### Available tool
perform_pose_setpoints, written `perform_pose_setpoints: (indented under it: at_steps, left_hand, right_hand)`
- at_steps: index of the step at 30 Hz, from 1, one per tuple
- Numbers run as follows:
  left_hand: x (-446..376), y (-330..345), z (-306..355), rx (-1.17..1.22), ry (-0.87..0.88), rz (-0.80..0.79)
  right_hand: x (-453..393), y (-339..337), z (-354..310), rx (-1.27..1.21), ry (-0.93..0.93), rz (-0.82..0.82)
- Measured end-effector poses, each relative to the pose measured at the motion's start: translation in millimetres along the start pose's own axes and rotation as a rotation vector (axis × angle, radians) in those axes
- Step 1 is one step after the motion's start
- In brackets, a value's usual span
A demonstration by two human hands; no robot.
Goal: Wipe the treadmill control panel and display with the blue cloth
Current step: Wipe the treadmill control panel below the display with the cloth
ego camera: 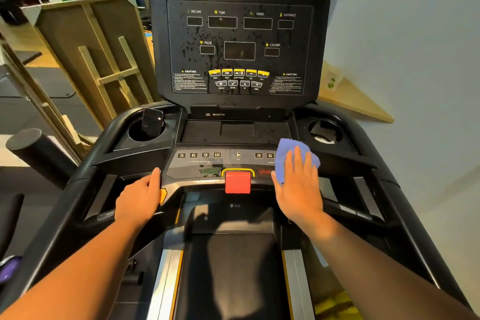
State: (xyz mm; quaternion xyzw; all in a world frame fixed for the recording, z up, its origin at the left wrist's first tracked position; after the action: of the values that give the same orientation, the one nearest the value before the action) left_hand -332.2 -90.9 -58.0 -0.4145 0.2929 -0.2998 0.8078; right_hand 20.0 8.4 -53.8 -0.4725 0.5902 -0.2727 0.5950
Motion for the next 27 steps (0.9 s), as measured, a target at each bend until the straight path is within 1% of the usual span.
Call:
perform_pose_setpoints:
  at_steps: [2,4,7,9,11,12,15,18,20,22,25,27]
  left_hand:
    - [0.3,-0.2,0.4,0.01,-0.005,-0.002]
    - [0.2,-0.3,1.0,0.004,-0.007,0.001]
    - [0.2,-1.0,1.3,0.002,-0.005,0.006]
    - [0.1,-2.0,1.5,-0.007,-0.01,0.0]
    - [0.3,-1.7,1.3,0.002,-0.008,0.006]
    - [0.3,-1.3,0.9,0.007,-0.008,0.012]
    - [0.1,-1.1,-0.1,0.006,-0.009,0.019]
    - [-0.4,-0.3,-1.3,0.017,0.001,0.016]
    - [0.6,-0.5,-1.2,0.015,0.005,0.024]
    - [-0.2,-1.2,-1.5,0.003,0.006,0.036]
    - [-0.6,-0.4,-2.1,0.0,-0.006,0.031]
    - [-1.0,-0.3,-2.4,0.002,-0.005,0.037]
  right_hand:
    - [17.9,-0.2,4.7,0.027,-0.145,0.017]
    - [42.8,-2.9,7.6,0.055,-0.295,-0.003]
    - [45.2,-2.1,2.3,0.04,-0.33,-0.057]
    - [23.7,1.1,-18.5,-0.038,-0.334,-0.072]
    - [-1.4,2.9,-46.8,-0.1,-0.302,-0.159]
    - [-8.8,2.6,-61.2,-0.095,-0.308,-0.167]
    - [-8.9,-1.3,-76.2,-0.079,-0.405,-0.189]
    - [16.2,1.9,-53.8,-0.123,-0.578,-0.114]
    - [26.2,4.0,-40.7,-0.147,-0.579,-0.094]
    - [19.9,8.0,-43.6,-0.146,-0.565,-0.128]
    - [-7.1,11.2,-74.0,-0.166,-0.548,-0.229]
    - [-20.0,13.2,-92.8,-0.176,-0.515,-0.237]
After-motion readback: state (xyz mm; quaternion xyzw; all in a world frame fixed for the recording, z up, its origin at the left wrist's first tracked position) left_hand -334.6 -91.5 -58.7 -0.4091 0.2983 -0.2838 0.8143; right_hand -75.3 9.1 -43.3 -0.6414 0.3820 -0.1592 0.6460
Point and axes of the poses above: each hand's wrist, its own x-axis away from the middle knuckle, its own y-axis out of the palm, z = x × y, the point moved 2 cm from there along -x, towards the middle knuckle, and after that the axes turned 15 degrees about z, right-handed, at the moved point
